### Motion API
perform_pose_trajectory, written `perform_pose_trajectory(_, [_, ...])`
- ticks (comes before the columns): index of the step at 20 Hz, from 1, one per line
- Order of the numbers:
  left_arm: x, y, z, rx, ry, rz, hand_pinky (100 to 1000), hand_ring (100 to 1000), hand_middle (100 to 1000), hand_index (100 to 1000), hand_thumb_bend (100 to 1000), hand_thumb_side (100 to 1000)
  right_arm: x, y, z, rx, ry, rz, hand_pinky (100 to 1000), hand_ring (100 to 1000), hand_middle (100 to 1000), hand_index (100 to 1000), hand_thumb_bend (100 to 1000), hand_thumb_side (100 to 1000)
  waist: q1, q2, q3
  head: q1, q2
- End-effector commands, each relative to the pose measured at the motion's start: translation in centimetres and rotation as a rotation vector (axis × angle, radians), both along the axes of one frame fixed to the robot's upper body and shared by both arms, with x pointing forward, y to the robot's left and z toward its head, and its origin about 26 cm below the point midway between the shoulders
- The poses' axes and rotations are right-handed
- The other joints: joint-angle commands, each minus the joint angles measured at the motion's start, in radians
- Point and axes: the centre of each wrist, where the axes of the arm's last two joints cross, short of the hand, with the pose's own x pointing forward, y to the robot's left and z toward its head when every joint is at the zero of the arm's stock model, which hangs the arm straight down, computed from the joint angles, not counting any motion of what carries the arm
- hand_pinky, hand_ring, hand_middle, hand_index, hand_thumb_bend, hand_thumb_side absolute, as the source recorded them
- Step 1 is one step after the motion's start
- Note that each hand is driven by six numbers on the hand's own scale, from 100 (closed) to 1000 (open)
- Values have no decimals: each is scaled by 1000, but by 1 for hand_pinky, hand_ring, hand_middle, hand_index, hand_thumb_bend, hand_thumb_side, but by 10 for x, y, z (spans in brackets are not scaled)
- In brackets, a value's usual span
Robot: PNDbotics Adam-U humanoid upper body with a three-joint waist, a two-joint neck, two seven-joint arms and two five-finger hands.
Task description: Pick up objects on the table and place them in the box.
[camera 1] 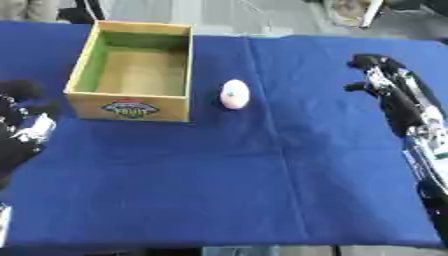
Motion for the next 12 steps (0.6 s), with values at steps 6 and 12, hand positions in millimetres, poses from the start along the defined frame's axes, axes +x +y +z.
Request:
perform_pose_trajectory(6, [0,1,8,8,-27,-10,639,771,542,684,423,124,6,-2,23,-102,-48,54,666,950,741,802,100,526,1,-16,5,-8,6])
perform_pose_trajectory(12, [0,0,9,12,-28,-16,639,771,542,684,423,123,18,0,34,-216,-60,117,685,969,786,835,100,430,1,-17,11,-13,6])
